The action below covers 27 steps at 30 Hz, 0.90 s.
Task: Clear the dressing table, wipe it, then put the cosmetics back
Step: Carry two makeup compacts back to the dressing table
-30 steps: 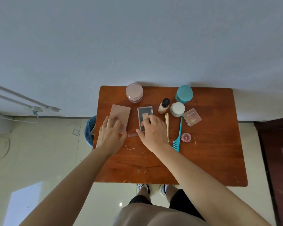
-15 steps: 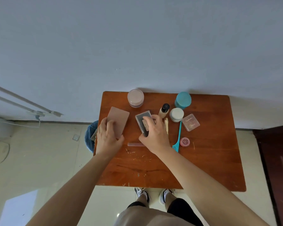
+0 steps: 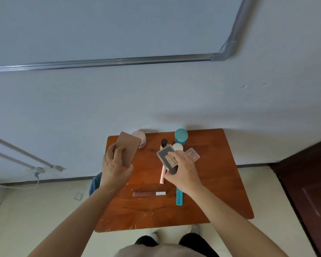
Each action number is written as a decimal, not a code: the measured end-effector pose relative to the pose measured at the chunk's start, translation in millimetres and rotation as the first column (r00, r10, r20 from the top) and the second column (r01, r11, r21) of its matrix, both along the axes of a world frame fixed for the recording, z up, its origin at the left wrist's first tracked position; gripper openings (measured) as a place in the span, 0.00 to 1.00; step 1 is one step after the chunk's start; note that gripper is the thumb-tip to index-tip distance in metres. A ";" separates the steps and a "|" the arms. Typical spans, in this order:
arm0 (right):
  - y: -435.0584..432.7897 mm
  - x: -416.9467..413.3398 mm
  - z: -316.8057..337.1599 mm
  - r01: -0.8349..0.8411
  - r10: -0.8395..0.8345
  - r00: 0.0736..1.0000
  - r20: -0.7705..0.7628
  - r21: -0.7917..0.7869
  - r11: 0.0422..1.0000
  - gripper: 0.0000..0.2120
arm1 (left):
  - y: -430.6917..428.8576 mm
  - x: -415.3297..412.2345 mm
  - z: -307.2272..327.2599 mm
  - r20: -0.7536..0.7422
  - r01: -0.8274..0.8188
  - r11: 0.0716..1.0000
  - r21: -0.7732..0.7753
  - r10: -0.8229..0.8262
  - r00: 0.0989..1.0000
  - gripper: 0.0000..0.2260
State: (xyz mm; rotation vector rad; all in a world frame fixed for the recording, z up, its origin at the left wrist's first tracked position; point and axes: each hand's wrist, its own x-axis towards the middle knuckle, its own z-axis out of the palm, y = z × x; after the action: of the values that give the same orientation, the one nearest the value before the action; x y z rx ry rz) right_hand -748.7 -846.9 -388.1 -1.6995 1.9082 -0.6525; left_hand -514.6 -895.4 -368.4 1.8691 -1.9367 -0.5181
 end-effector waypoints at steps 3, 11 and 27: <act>15.1 -4.5 6.3 0.070 -0.071 0.997 -0.028 -0.030 0.997 0.33 | 2.1 -4.1 -0.4 -0.013 0.052 0.999 -0.011 -0.052 0.999 0.29; 80.8 -33.2 19.2 0.385 -0.388 0.912 -0.132 -0.050 0.921 0.35 | -4.4 -54.8 4.8 -0.108 0.340 0.936 -0.092 -0.349 0.931 0.32; 446.6 -119.5 86.0 0.918 -0.985 0.171 -0.005 -0.363 0.161 0.30 | 230.3 -321.1 79.1 -0.097 0.912 0.247 -0.327 -0.969 0.227 0.28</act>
State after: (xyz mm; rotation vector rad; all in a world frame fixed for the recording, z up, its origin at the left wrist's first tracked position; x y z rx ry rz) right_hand -868.3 -400.3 -302.1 -0.3110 3.1643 -1.2432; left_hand -835.7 -665.1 -289.3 0.1502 -2.5980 -0.8048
